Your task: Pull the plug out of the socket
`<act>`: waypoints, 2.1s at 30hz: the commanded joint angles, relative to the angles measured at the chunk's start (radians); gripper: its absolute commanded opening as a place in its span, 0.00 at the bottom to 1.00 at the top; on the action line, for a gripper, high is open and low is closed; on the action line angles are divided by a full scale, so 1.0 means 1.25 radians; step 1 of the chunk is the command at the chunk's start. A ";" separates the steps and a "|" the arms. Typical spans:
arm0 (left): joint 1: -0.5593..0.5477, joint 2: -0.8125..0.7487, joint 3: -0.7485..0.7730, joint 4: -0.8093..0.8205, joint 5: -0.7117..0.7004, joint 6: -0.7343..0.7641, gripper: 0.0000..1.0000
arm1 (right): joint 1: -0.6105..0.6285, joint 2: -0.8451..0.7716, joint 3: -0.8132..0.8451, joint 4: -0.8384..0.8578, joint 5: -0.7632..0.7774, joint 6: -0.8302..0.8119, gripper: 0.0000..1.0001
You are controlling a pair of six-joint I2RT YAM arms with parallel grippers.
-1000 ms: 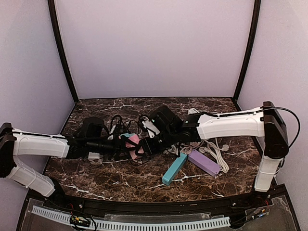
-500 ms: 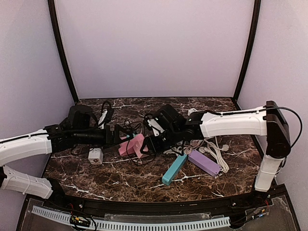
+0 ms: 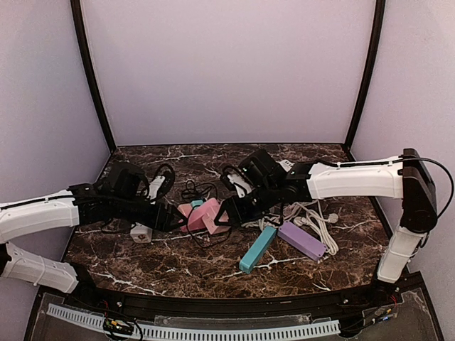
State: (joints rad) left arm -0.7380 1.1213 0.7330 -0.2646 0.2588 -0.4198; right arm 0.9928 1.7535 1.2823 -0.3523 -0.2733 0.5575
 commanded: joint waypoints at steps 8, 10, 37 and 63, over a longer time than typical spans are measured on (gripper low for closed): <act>-0.008 0.147 0.145 -0.012 0.055 0.167 0.60 | -0.004 -0.036 0.004 0.070 -0.098 0.007 0.00; -0.009 0.170 0.158 -0.014 0.064 0.183 0.58 | -0.008 -0.037 0.005 0.068 -0.103 0.007 0.00; -0.061 0.225 0.183 -0.083 -0.088 0.377 0.58 | -0.034 -0.040 0.003 0.059 -0.179 -0.028 0.00; -0.125 0.302 0.224 -0.135 -0.241 0.408 0.24 | -0.040 -0.047 0.011 0.024 -0.159 -0.061 0.00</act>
State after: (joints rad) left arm -0.8906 1.4876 1.0008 -0.3916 -0.0097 0.1032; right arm 0.9466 1.7473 1.2778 -0.3740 -0.4503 0.4953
